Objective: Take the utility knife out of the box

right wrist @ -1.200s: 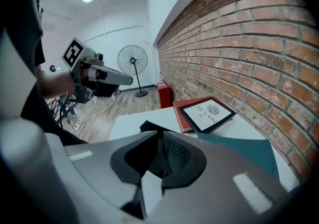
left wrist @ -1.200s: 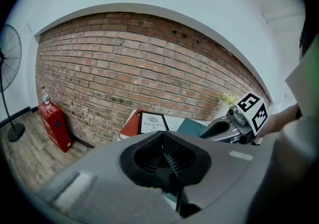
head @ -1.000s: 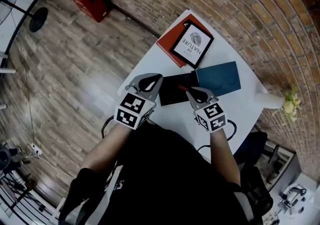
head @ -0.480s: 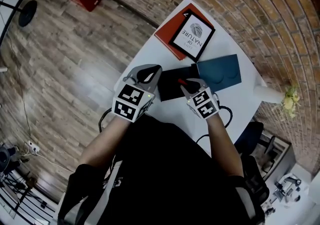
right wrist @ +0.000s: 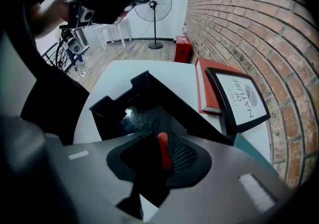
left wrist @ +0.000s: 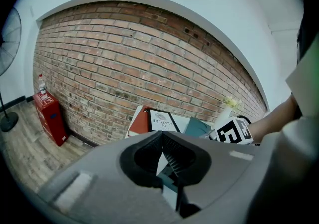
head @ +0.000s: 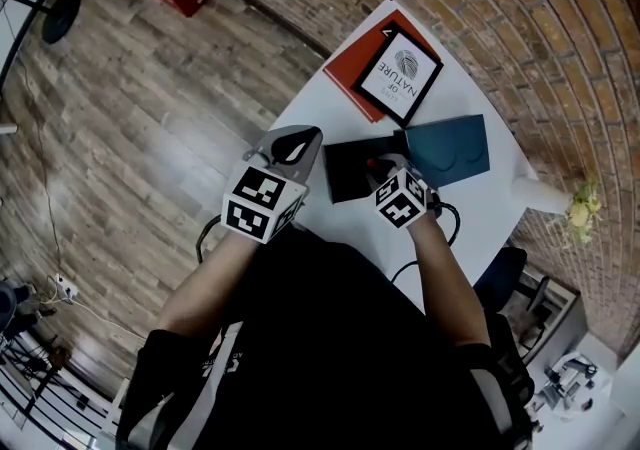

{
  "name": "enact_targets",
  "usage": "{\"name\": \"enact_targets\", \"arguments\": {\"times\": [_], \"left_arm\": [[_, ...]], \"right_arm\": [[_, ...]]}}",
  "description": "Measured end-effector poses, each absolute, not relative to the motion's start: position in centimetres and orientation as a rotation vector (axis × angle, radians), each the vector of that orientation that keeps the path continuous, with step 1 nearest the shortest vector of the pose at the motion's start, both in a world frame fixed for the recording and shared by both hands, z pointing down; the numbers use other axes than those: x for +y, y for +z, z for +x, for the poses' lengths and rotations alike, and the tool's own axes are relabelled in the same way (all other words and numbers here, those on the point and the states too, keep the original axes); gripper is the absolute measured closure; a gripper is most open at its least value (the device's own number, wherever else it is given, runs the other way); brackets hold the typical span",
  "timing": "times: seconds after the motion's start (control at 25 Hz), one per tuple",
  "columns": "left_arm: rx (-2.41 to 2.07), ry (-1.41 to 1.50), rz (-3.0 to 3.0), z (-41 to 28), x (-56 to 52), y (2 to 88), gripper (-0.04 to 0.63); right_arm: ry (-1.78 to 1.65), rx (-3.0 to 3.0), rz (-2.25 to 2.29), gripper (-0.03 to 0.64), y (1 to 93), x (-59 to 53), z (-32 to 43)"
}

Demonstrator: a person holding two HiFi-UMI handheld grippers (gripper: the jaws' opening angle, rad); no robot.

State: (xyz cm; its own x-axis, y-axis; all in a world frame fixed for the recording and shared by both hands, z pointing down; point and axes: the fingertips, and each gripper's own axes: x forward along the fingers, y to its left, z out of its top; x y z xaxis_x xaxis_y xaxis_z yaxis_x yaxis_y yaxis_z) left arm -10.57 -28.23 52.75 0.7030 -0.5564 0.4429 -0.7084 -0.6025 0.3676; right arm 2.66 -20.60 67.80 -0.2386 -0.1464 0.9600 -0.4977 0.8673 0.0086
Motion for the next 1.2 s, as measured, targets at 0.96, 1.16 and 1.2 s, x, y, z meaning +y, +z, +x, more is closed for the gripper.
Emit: {"name": "enact_targets", "arguments": {"times": [0.96,1.16,1.2], "left_arm": [[-0.773,0.397,2.468,-9.4,-29.1,52.3,0.588],[-0.747,0.389,2.48,-9.4,-29.4,51.9,0.588],[-0.742,0.389,2.483,-9.5,-29.4,51.9,0.588]], "right_arm": [[0.284,-1.575,0.335,0.557,70.2,-19.0,3.7],[0.374,-1.616,0.346,0.555,70.1,-18.9,2.9],[0.397,-1.629,0.361,0.554,70.1,-18.9,2.5]]}}
